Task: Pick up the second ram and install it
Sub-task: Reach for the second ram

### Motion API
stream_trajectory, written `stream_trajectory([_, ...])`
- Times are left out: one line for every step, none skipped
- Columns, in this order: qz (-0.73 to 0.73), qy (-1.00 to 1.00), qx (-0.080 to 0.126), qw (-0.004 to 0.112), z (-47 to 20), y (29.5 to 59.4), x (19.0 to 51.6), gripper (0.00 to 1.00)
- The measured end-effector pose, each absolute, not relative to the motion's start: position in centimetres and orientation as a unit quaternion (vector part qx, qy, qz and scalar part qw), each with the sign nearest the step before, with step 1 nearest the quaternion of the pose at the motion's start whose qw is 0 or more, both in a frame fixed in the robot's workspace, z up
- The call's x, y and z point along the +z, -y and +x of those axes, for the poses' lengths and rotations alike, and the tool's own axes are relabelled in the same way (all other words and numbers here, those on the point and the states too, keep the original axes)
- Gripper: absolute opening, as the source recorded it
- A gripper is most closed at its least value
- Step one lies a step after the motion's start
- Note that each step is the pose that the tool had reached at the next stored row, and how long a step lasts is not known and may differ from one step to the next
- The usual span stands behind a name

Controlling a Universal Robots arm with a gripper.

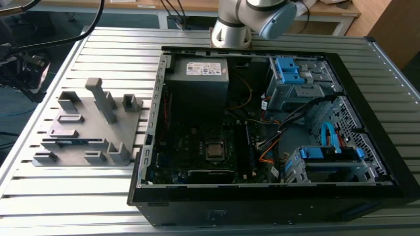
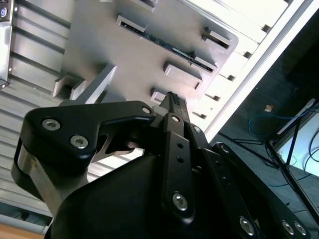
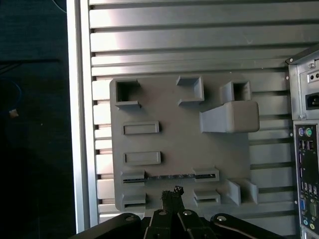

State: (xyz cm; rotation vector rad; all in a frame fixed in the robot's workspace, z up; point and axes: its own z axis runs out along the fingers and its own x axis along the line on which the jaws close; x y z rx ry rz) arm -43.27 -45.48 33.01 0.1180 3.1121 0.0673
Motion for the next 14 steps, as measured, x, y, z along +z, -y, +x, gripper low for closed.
stream_trajectory([0.038, -0.999, 0.022, 0.013, -43.27, 45.53, 32.97, 0.1])
stream_trajectory([0.038, -0.999, 0.022, 0.013, -43.27, 45.58, 32.93, 0.1])
stream_trajectory([0.038, -0.999, 0.022, 0.013, -43.27, 45.68, 32.85, 0.1])
stream_trajectory([0.038, -0.999, 0.022, 0.013, -43.27, 45.74, 32.8, 0.1])
stream_trajectory([0.038, -0.999, 0.022, 0.013, -43.27, 45.8, 32.76, 0.1])
stream_trajectory([0.038, -0.999, 0.022, 0.013, -43.27, 45.85, 32.72, 0.1])
stream_trajectory([0.038, -0.999, 0.022, 0.013, -43.27, 45.91, 32.68, 0.1])
stream_trajectory([0.038, -0.999, 0.022, 0.013, -43.27, 45.97, 32.65, 0.1])
stream_trajectory([0.038, -0.999, 0.022, 0.013, -43.27, 46.03, 32.61, 0.1])
stream_trajectory([0.038, -0.999, 0.022, 0.013, -43.27, 46.08, 32.57, 0.1])
stream_trajectory([0.038, -0.999, 0.022, 0.013, -43.27, 46.13, 32.54, 0.1])
stream_trajectory([0.038, -0.999, 0.022, 0.013, -43.27, 46.23, 32.47, 0.1])
stream_trajectory([0.038, -0.999, 0.022, 0.013, -43.27, 46.29, 32.43, 0.1])
stream_trajectory([0.038, -0.999, 0.022, 0.013, -43.27, 46.34, 32.39, 0.1])
